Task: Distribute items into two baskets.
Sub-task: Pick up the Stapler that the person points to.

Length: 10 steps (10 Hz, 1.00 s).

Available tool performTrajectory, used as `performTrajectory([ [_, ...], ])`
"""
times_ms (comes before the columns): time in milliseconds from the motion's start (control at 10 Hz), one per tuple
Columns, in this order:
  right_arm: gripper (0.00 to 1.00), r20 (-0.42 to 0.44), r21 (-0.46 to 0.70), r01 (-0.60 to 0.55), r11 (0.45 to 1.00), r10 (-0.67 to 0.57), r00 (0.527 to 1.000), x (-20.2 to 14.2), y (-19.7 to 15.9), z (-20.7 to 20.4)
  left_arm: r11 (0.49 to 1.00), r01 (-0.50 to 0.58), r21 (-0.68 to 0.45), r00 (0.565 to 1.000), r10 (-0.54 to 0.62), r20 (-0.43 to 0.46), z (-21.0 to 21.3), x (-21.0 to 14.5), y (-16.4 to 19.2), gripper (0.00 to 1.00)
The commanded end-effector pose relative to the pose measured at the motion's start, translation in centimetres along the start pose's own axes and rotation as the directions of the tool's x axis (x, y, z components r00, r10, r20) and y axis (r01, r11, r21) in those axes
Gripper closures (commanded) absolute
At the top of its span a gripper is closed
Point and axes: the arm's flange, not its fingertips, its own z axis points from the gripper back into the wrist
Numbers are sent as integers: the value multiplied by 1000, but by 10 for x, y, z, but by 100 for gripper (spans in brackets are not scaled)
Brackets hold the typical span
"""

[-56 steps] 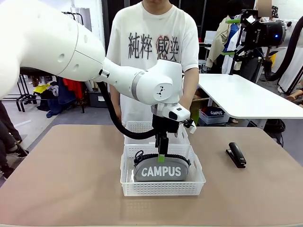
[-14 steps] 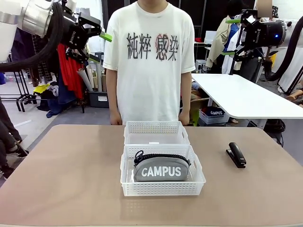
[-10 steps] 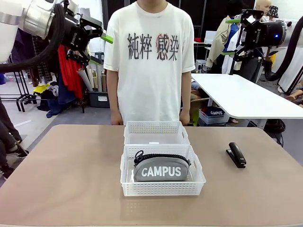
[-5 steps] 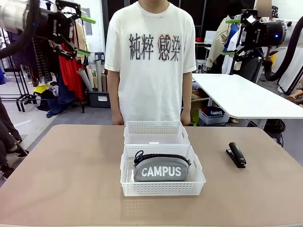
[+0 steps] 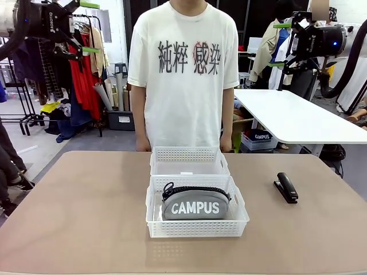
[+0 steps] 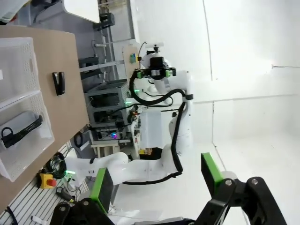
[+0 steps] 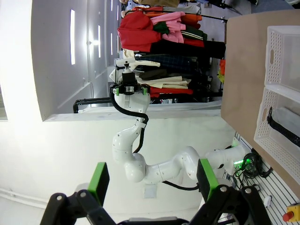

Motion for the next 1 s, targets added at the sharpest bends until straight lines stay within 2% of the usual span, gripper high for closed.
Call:
performTrajectory([
  [0,0,0,1,-3,1000,3,1000,-1,2,0,1000,-19,-18,1000,19,-3,1,3,-4,0],
  [200,0,0,1,-3,1000,3,1000,-1,2,0,998,59,30,998,-58,-16,-7,7,-4,0],
  [300,0,0,1,-3,1000,3,1000,-1,2,0,1000,-4,-8,1000,4,-2,0,3,1,0],
  [900,0,0,1,-3,1000,3,1000,-1,2,0,1000,-4,-8,1000,4,-2,0,3,1,0],
])
